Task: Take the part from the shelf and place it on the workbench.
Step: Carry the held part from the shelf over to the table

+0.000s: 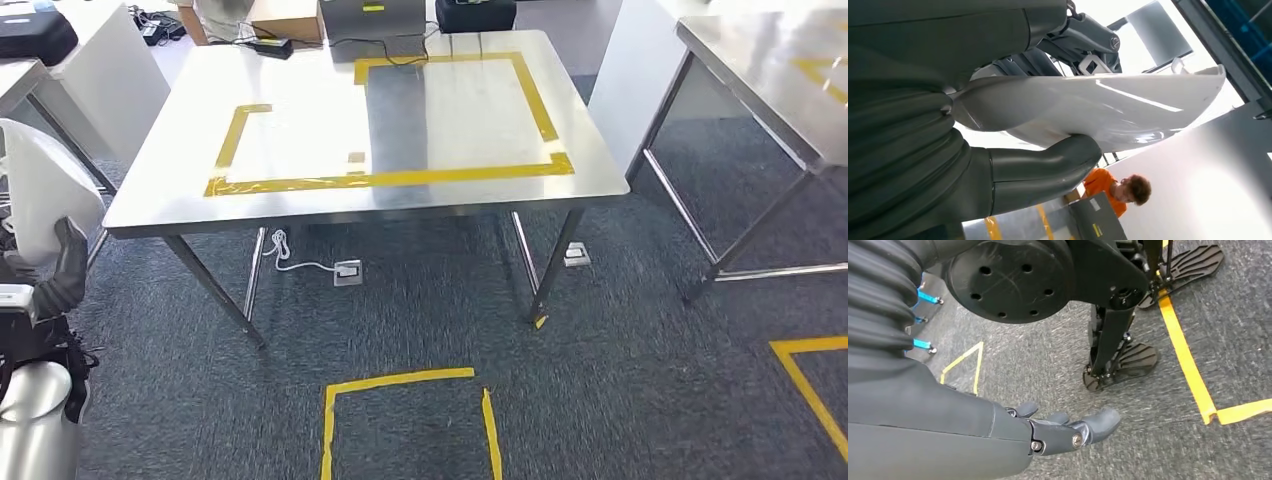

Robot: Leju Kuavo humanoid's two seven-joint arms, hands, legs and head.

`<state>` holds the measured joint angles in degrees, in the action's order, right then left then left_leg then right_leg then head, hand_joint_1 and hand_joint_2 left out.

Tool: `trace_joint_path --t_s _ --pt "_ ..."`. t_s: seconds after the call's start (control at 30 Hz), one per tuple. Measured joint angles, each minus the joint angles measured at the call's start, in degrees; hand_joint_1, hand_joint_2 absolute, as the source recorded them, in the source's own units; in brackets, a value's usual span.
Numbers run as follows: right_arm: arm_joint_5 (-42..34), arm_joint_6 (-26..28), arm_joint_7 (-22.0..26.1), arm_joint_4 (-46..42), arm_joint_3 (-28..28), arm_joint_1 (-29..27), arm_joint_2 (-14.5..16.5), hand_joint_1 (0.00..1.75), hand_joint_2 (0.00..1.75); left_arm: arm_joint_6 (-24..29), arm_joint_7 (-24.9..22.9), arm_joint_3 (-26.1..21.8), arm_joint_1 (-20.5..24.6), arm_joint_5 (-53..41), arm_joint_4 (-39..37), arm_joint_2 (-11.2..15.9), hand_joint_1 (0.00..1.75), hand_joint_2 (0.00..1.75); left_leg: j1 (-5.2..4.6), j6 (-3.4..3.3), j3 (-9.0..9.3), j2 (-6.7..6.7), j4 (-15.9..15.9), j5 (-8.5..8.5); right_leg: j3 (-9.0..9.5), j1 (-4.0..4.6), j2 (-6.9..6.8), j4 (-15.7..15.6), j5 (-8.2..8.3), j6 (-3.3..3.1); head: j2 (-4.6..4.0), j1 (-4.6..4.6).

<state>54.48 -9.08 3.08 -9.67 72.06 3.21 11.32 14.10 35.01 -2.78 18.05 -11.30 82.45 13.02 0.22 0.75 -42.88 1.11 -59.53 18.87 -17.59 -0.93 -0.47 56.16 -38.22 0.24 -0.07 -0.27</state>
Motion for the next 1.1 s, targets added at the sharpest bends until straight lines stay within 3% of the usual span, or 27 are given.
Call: trace_joint_path --t_s 0.03,0.07,0.13,0.17,0.2,0.23,0.3,0.33,0.37,0.43,0.47,0.5,0.57,0.63,0.7,0.77,0.8,0.83,0.9,0.97,1.1 --pt "0.0 0.0 0.0 0.0 0.0 0.2 0.0 0.0 1.75 0.0 0.0 0.0 0.2 0.0 0.2 0.0 1.75 1.75 0.09 -0.38 0.95 -0.33 -0.4 0.84 0.56 0.13 -0.08 0.8 0.7 0.42 0.0 0.02" --pt "0.0 0.0 0.0 0.0 0.0 0.5 -0.1 0.0 1.75 0.0 0.0 0.0 0.5 0.0 0.4 0.1 1.75 1.75 0.2 -0.8 1.95 -0.71 -0.4 1.77 -0.3 0.16 -0.08 3.5 2.42 0.77 0.0 0.12" --pt "0.0 0.0 0.0 0.0 0.0 1.0 -0.1 0.0 1.75 0.0 -0.2 0.0 1.0 0.0 0.7 0.2 1.75 1.75 0.23 -1.67 4.36 -1.23 0.0 3.35 -5.88 0.14 0.1 12.3 5.35 1.12 0.0 0.31" --pt "0.1 0.0 -0.1 0.0 0.0 1.1 -0.2 0.0 1.75 0.0 -0.3 0.0 1.0 -0.1 0.7 0.1 1.75 1.75 0.19 -2.02 5.65 -1.38 0.3 4.29 -9.4 0.15 0.19 16.2 5.0 1.14 -0.01 0.42" --pt "0.1 0.0 -0.1 0.0 0.0 1.2 -0.2 0.0 1.75 0.0 -0.4 0.0 1.0 -0.1 0.7 0.1 1.75 1.75 0.09 -2.28 6.94 -1.58 0.6 5.14 -12.44 0.27 0.24 18.5 3.09 1.11 -0.01 0.42" --pt "0.1 0.1 -0.2 0.0 0.0 1.1 -0.2 0.0 1.75 0.0 -0.6 0.0 1.0 -0.2 0.6 0.0 1.75 1.75 -0.02 -2.44 8.36 -1.85 0.8 6.03 -15.11 0.42 0.28 19.5 0.11 1.1 -0.01 0.45" --pt "0.1 0.1 -0.3 0.0 0.0 0.9 -0.2 0.0 1.75 0.3 -1.0 0.0 0.9 -0.6 0.4 -0.1 1.75 1.75 -0.41 -2.63 11.25 -2.48 1.3 7.71 -19.05 0.91 0.36 17.9 -5.22 0.64 0.0 0.48" --pt "0.1 0.1 -0.3 0.0 0.0 0.8 -0.2 0.0 1.75 0.5 -1.4 0.0 1.0 -0.8 0.2 -0.2 1.75 1.75 -0.72 -2.68 12.6 -2.73 1.6 8.6 -20.36 1.25 0.43 15.6 -5.52 0.0 0.0 0.48" --pt "0.1 0.1 -0.3 0.0 0.0 0.7 -0.2 0.0 1.75 0.6 -2.0 0.0 1.0 -0.9 0.0 -0.2 1.75 1.75 -1.03 -2.75 13.65 -2.87 1.8 9.43 -21.17 1.74 0.57 12.6 -2.99 -0.98 0.0 0.5" --pt "0.1 0.2 -0.3 -0.1 0.1 0.7 -0.5 0.0 1.75 0.4 -3.5 0.1 1.0 -0.9 -0.7 -0.5 1.75 1.75 -1.32 -2.75 15.21 -3.25 2.1 11.09 -21.57 3.05 1.68 5.7 7.52 -3.17 0.0 0.27" --pt "0.1 0.3 -0.3 -0.1 0.1 0.7 -0.7 0.0 1.75 0.2 -4.1 0.2 1.1 -0.8 -1.0 -0.6 1.75 1.75 -1.33 -2.68 15.79 -3.47 2.2 11.94 -21.24 3.64 2.53 3.4 11.76 -3.81 0.0 0.16" --pt "0.1 0.3 -0.3 -0.1 0.1 0.7 -0.8 0.0 1.75 0.1 -4.4 0.3 1.1 -0.7 -1.4 -0.8 1.75 1.75 -1.31 -2.54 16.44 -3.75 2.0 12.26 -20.71 4.03 3.24 1.8 14.18 -4.09 0.0 0.05" --pt "0.1 0.3 -0.2 -0.1 0.1 0.9 -0.8 0.0 1.75 0.0 -4.7 0.5 1.4 -0.6 -1.6 -0.7 1.75 1.75 -1.58 -2.13 17.41 -3.93 1.3 12.43 -19.0 3.9 3.35 0.6 15.27 -4.06 0.0 0.12" --pt "0.1 0.4 -0.2 -0.1 0.1 1.0 -0.8 0.0 1.75 0.0 -4.6 0.5 1.9 -0.6 -1.9 -0.5 1.75 1.75 -1.72 -1.49 16.51 -3.04 -1.7 12.89 -17.64 3.25 2.51 0.1 16.33 -4.18 0.0 -0.07" --pt "0.1 0.4 -0.2 -0.1 0.2 1.1 -0.8 0.0 1.75 0.0 -4.6 0.5 2.0 -0.6 -2.3 -0.5 1.75 1.75 -1.21 -0.6 12.91 -2.0 -7.4 15.55 -17.3 2.63 2.09 0.0 16.23 -4.08 0.0 -0.36" --pt "0.1 0.4 -0.3 -0.1 0.2 1.1 -0.7 0.0 1.75 -0.1 -4.8 0.6 1.7 -0.6 -2.8 -0.5 1.75 1.75 -0.3 0.41 9.18 -1.76 -11.7 18.29 -17.28 1.99 1.97 0.1 15.71 -3.58 0.0 -0.39" --pt "0.1 0.4 -0.3 -0.1 0.2 1.0 -0.7 0.0 1.75 -0.4 -4.9 0.6 1.6 -0.7 -3.1 -0.5 1.75 1.75 0.15 0.92 8.37 -1.7 -11.6 18.06 -17.28 1.63 1.96 0.3 15.41 -3.23 0.0 -0.38" --pt "0.1 0.4 -0.3 -0.1 0.2 0.9 -0.6 0.0 1.75 -0.9 -5.2 0.6 1.5 -0.7 -3.3 -0.5 1.75 1.75 0.58 1.44 8.43 -1.62 -9.8 16.37 -17.27 1.22 1.95 0.7 15.07 -2.85 -0.01 -0.39" --pt "0.1 0.3 -0.2 -0.1 0.3 0.7 -0.5 0.0 1.75 -3.3 -6.1 1.0 1.8 -1.1 -4.3 -0.2 1.75 1.75 1.22 2.42 10.13 -1.52 -3.1 11.21 -17.29 0.43 1.95 1.6 14.27 -1.9 -0.01 -0.43" --pt "0.1 0.1 -0.1 -0.1 0.3 0.8 -0.6 0.0 1.75 -7.5 -7.1 2.2 2.5 -2.1 -6.6 0.3 1.75 1.75 1.22 2.17 10.84 -1.25 0.6 9.47 -17.54 0.13 1.97 2.3 13.71 -0.87 -0.01 -0.65" --pt "0.4 -0.2 -0.1 -0.1 0.3 0.8 -0.8 0.0 1.75 -11.7 -7.0 7.2 4.9 -10.5 -13.8 1.4 1.75 1.75 1.01 -0.27 10.33 -1.04 0.2 8.89 -17.93 0.19 1.69 2.9 13.02 0.73 0.0 -0.51"
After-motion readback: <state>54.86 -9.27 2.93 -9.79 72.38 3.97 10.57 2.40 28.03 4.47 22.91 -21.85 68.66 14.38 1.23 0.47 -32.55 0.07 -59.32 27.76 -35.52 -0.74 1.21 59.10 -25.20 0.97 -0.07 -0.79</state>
